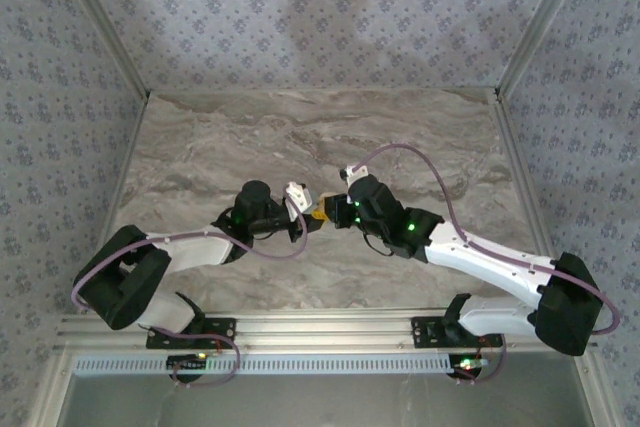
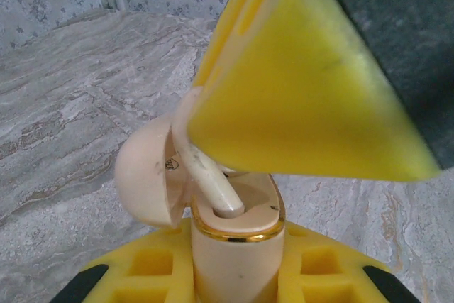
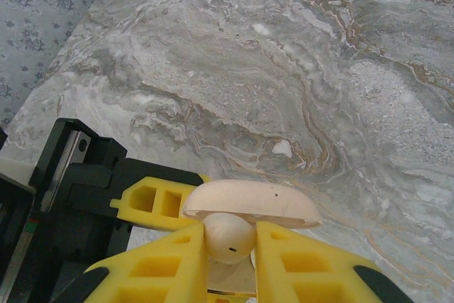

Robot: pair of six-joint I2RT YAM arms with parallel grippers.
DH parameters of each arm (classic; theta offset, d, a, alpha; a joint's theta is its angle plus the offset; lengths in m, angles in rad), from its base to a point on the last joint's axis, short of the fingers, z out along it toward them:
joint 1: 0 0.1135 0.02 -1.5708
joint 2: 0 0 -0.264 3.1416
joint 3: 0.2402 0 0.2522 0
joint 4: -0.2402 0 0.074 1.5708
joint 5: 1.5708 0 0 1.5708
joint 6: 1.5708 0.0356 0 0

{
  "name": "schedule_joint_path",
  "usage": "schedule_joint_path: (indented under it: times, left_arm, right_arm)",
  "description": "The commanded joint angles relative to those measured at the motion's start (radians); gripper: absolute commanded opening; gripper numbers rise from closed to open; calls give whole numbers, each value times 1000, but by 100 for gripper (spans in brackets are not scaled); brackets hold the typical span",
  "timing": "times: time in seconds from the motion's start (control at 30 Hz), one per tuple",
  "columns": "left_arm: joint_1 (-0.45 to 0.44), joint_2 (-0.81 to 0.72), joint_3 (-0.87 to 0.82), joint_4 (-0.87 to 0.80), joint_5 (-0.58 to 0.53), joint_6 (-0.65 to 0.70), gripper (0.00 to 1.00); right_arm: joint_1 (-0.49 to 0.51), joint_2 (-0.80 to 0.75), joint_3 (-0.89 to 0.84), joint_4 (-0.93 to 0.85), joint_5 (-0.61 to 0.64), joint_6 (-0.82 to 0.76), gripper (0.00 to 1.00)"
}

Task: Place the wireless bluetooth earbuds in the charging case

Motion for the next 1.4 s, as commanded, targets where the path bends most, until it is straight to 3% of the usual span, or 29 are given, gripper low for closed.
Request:
schedule_joint_path:
  times: [0.0, 0.97, 1.37]
  left_arm:
    - [-10, -28, 33, 82, -7, -22, 13]
    - [-10, -73, 29, 101, -8, -36, 13]
    - [-10, -93, 28, 50, 0, 8, 13]
  right_arm:
    - [14, -16, -26, 5, -36, 13, 24]
    - [-30, -67, -99, 112, -175, 22, 26]
    - [-58, -67, -63, 101, -202, 24, 38]
